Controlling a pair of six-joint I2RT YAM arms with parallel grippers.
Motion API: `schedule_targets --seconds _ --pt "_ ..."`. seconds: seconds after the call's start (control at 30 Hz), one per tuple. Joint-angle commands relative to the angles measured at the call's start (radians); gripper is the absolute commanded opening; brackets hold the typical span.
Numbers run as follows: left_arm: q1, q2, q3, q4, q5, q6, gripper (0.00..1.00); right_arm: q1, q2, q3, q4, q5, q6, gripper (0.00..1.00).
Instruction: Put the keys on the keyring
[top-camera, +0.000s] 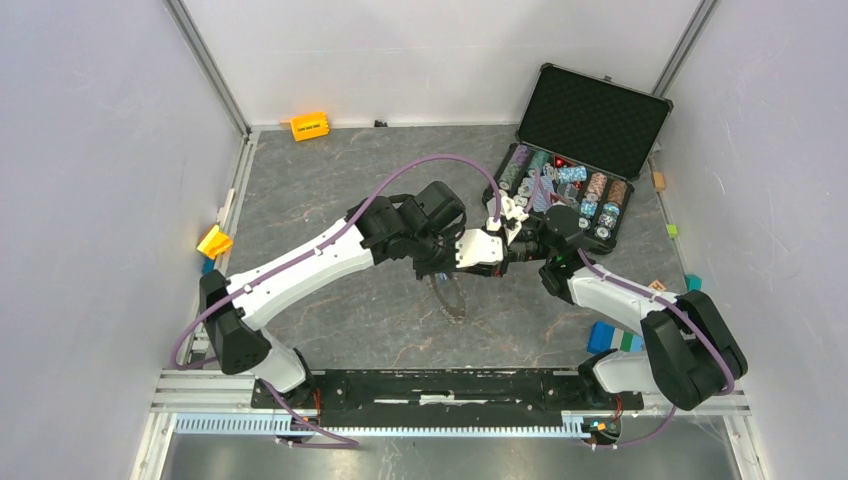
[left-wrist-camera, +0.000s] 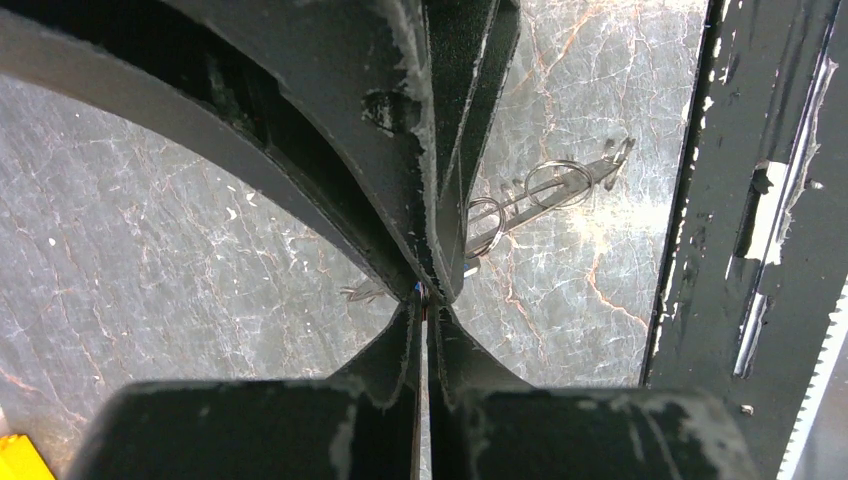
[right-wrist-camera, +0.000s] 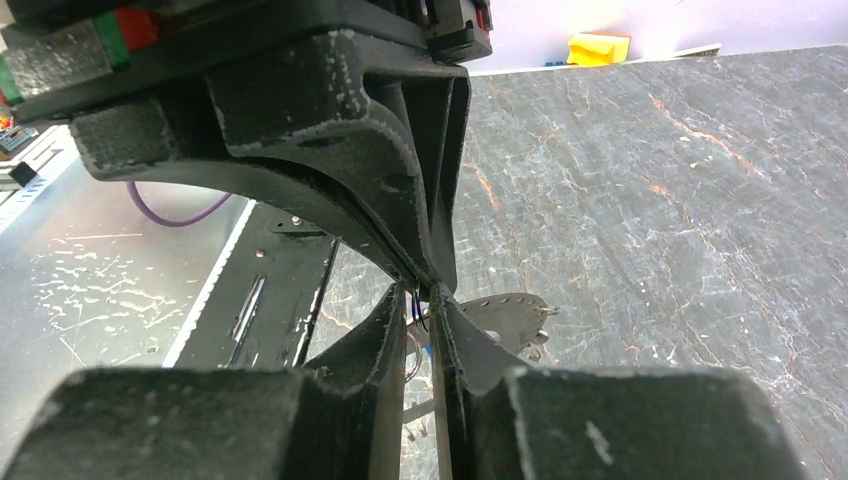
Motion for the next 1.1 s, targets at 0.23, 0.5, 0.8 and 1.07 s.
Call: schedule_targets --seconds 0.23,0.5,0.8,1.07 --pt "-0.005 0.006 0.024 0.013 0.056 -0.037 0.02 0.011 0.005 0.029 -0.055 0.018 -0.061 0.00" --pt "0.041 -0.079 -0.044 0.070 0.136 -0.008 0.31 0.006 -0.031 0.049 -0.137 0.001 -0.137 0.00" --pt "0.187 -0.219 -0.201 0.177 0.312 0.116 0.55 0.001 -0.046 0.030 0.010 -0.062 -0.014 0.00" --pt "0.236 -0.242 -0.310 0.305 0.542 0.215 0.51 -0.003 -0.002 -0.017 0.413 -0.103 0.300 0.00"
